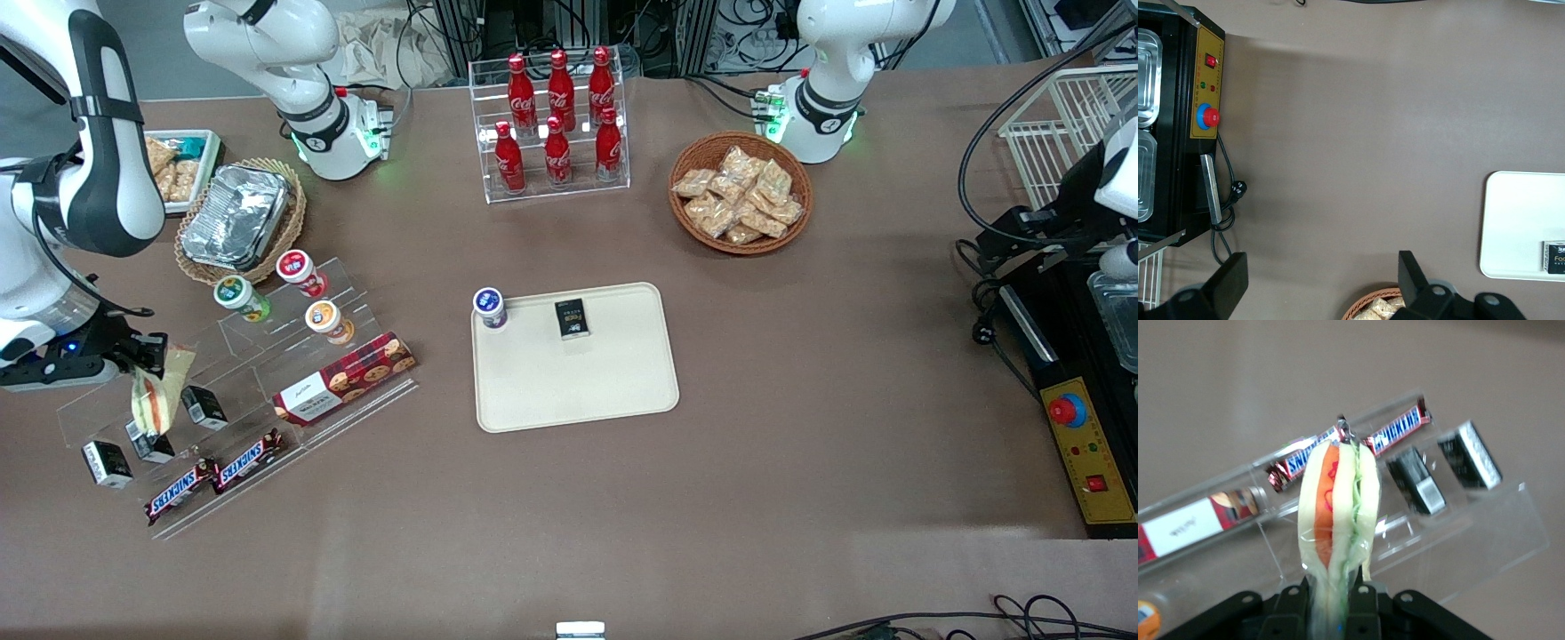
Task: Place sandwich on tray
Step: 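Close the right gripper on the sandwich and lift it from the rack, then carry the held sandwich over the cream tray with the right gripper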
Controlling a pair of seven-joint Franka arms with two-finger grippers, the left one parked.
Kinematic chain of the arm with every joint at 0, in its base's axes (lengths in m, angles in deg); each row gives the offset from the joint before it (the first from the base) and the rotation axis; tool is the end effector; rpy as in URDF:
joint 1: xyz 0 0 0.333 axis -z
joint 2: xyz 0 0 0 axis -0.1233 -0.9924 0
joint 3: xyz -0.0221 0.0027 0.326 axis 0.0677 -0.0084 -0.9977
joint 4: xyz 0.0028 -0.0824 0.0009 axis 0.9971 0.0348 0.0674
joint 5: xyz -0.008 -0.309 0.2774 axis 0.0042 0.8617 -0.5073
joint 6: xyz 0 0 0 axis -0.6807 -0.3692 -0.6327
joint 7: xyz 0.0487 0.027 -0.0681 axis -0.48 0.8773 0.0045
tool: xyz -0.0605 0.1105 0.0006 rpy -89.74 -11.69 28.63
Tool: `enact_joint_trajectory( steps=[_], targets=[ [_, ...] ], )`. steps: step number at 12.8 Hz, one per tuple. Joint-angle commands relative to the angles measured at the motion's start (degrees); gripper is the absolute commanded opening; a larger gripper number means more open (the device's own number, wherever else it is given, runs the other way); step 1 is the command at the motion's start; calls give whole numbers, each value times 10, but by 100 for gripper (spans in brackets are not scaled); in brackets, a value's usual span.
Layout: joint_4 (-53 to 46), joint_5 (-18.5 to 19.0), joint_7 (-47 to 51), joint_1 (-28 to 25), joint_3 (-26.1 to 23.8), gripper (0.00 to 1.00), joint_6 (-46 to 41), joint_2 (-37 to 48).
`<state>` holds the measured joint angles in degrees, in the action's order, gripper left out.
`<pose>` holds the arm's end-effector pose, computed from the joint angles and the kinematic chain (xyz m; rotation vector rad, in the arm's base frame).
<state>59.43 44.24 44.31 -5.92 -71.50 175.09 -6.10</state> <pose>0.5869 -0.1101 0.4086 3.0395 0.2255 0.3050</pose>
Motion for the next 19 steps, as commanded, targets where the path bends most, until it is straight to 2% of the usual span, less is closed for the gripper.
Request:
enact_joint_trajectory(
  steps=[1, 3, 6, 10, 14, 19],
  targets=[
    [-27, 5, -27, -37, -1, 0, -7, 17],
    [-42, 12, -44, -80, -1, 0, -53, 31],
    [-50, 52, -78, -156, -2, 0, -121, 61],
    [-52, 52, -87, -262, -5, 0, -161, 103],
    [-67, 53, -80, -353, -50, 0, -152, 103],
    [-66, 56, -71, -414, -116, 0, -91, 52]
  ],
)
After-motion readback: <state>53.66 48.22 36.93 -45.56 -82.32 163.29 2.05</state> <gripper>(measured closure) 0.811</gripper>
